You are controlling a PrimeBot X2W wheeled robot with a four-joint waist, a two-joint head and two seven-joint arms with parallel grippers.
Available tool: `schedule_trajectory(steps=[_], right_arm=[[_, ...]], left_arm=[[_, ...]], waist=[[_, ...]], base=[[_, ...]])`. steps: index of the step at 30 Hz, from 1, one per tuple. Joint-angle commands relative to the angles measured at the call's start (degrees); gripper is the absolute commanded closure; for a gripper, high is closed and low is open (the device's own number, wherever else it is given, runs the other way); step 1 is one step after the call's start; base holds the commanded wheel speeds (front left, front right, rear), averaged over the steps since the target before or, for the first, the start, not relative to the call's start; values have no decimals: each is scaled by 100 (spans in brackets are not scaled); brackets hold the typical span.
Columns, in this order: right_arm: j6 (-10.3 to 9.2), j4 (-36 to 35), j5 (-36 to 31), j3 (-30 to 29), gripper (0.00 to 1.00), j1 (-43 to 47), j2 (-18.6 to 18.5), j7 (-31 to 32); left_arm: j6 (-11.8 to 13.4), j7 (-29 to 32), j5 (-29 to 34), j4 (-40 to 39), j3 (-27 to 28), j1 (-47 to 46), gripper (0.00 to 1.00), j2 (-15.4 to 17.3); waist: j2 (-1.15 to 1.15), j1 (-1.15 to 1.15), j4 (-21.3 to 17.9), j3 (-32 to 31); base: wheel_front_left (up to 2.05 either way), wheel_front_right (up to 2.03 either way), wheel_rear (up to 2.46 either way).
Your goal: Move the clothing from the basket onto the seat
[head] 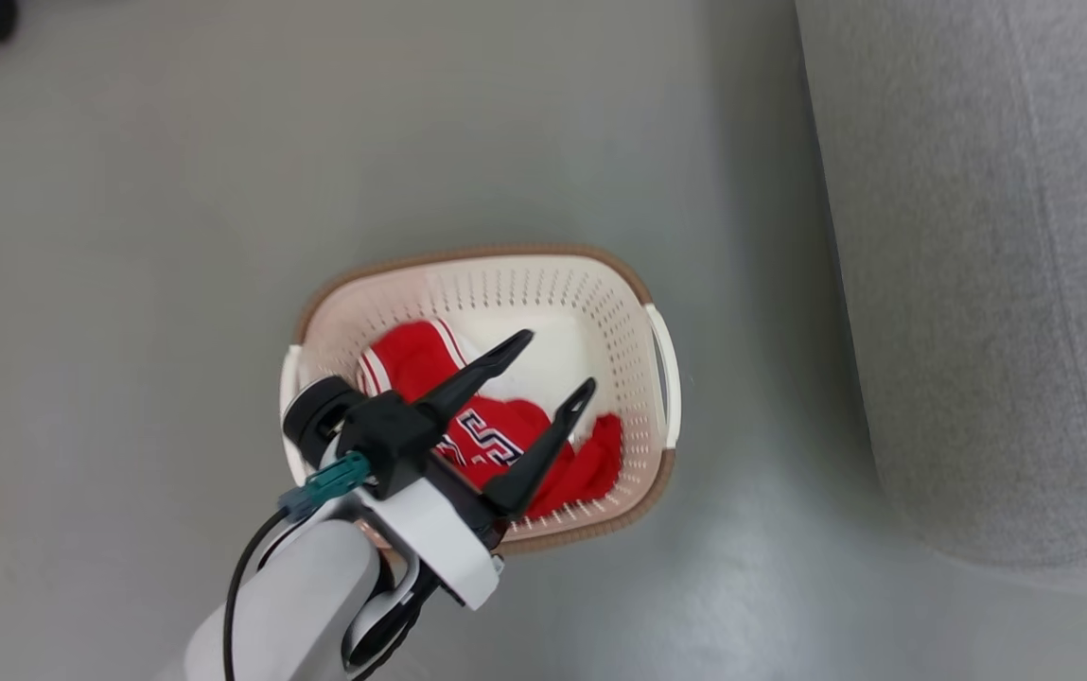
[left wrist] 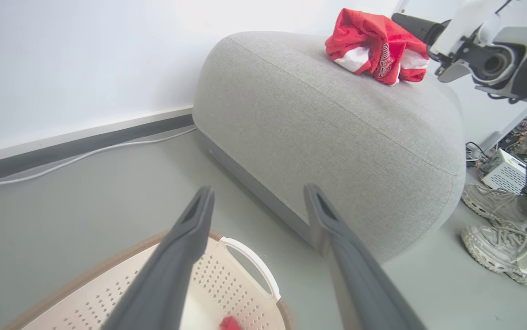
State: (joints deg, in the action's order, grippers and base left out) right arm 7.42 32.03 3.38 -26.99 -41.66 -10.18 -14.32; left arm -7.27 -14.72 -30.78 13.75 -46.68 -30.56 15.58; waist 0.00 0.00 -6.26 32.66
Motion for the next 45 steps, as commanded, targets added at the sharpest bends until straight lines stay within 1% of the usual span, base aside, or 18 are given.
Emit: schedule_trajectory(steps=[1,8,14,21,27,29,33,38,45], right_arm=[[7,-337,200,386,0,429,-19,-67],[7,-678,670,1257,0,988,173,-67],[7,-826,952,1914,0,1367,241,-67],[7,-877,1172,2776,0,1790,317,-67],[7,-1046,1196,3234,0,2290,457,-67],[7,-1130,1168,3274,0,2450,500,-67],[7,-1267,1108,3364,0,2681,558,-68],[7,-1430,1010,3433,0,3046,620,-68],[7,-1458,899,3388,0,3402,683,-68]], left_arm=[[-22,-28,45,4,454,308,0,10],[-22,-28,354,472,1626,934,0,-195],[-22,-28,659,725,2705,1374,0,-488],[-22,-28,1056,781,3959,1843,0,-673],[-20,-28,1448,670,4848,2160,0,-813],[-20,-28,1579,587,5050,2253,0,-861],[-21,-28,1724,455,5225,2417,0,-933],[-21,-28,1816,297,5256,2763,0,-1015],[-21,-28,1892,150,5171,2990,0,-1088]], waist=[[0,0,260,-655],[0,0,493,-1315],[0,0,713,-1852],[0,0,854,-2369],[0,0,942,-2652],[0,0,958,-2719],[0,0,972,-2831],[0,0,950,-3032],[0,0,918,-3089]], base=[[0,0,0],[0,0,0],[0,0,0],[0,0,0],[0,0,0],[0,0,0],[0,0,0],[0,0,0],[0,0,0]])
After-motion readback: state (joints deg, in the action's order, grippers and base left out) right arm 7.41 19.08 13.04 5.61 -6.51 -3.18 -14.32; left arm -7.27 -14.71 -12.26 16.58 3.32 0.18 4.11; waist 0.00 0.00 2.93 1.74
